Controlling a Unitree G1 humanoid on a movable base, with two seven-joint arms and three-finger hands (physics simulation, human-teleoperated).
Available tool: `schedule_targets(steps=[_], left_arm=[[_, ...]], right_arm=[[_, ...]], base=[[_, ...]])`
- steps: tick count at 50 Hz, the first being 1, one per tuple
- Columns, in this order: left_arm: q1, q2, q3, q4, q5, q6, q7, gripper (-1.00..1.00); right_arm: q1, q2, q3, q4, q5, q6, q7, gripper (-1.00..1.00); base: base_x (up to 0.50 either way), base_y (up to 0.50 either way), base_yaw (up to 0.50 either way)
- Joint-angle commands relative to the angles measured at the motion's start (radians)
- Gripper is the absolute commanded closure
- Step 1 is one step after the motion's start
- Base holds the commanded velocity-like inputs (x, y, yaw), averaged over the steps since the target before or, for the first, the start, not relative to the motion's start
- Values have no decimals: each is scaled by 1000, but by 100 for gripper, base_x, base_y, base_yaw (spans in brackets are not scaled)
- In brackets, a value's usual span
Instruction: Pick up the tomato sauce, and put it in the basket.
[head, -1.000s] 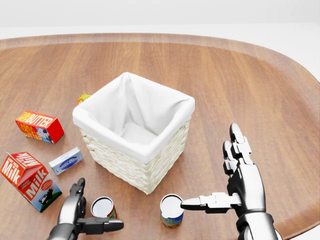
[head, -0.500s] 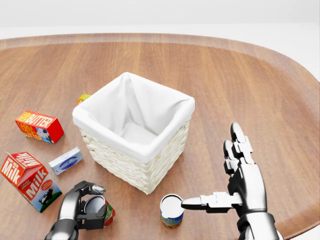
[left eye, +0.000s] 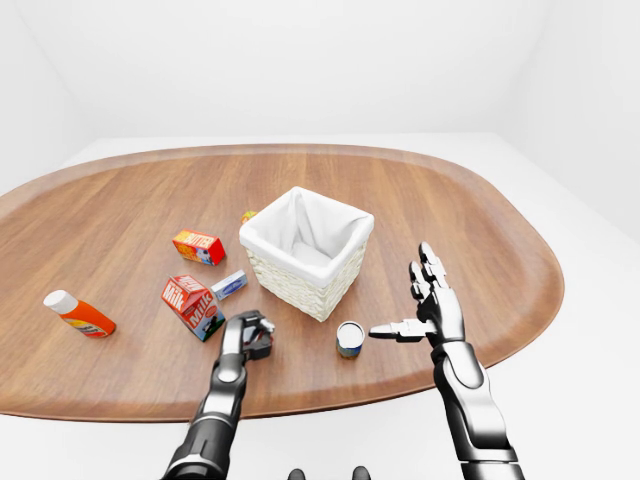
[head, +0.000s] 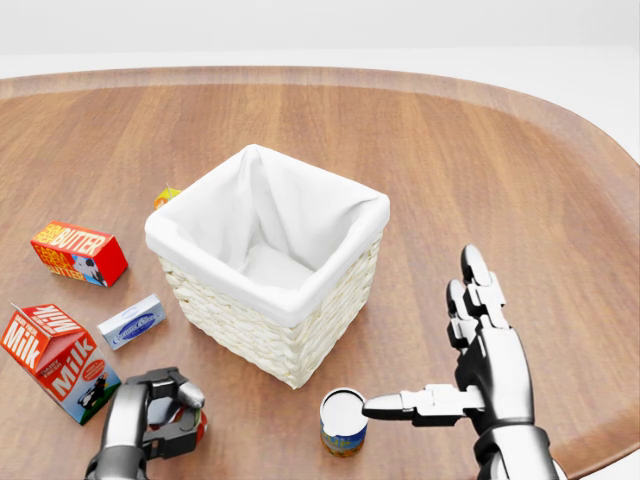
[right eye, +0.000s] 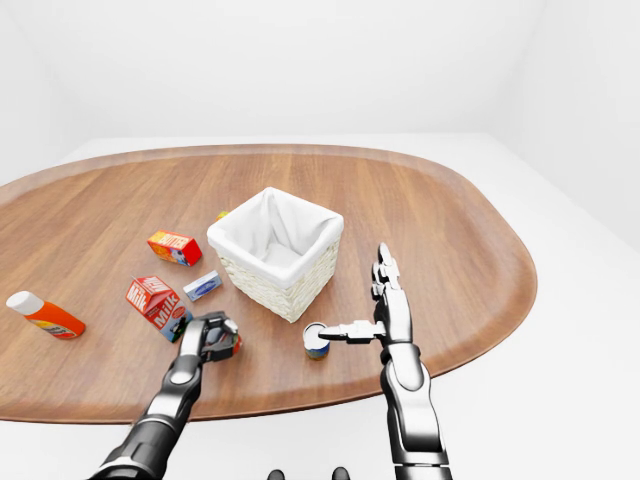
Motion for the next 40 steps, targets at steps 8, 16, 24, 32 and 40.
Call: schedule_targets(steps=[8,16,24,32,40], left_arm=[[192,-22,23,-506,16,0,-82,69],[256,-37,27,-701,4,0,-123,69],[277,-41,31,-784,13,0,-137,72],[304,-49,28,-860,22,0,-153,69],[319,-56,24,-957,20,0,-175,73]], right_arm=[[-5,0,0,14,-1,-8,-2,-100],[-6,0,1,17,-2,-10,-3,-100],[-8,-1,0,23,-2,-12,-3,-100],[-12,-2,-2,31,-2,-15,-4,-100],[-13,-3,-5,20,0,-5,-5,-100]], base=[[0,0,0],[0,0,0],[0,0,0],[0,0,0],[0,0,0]])
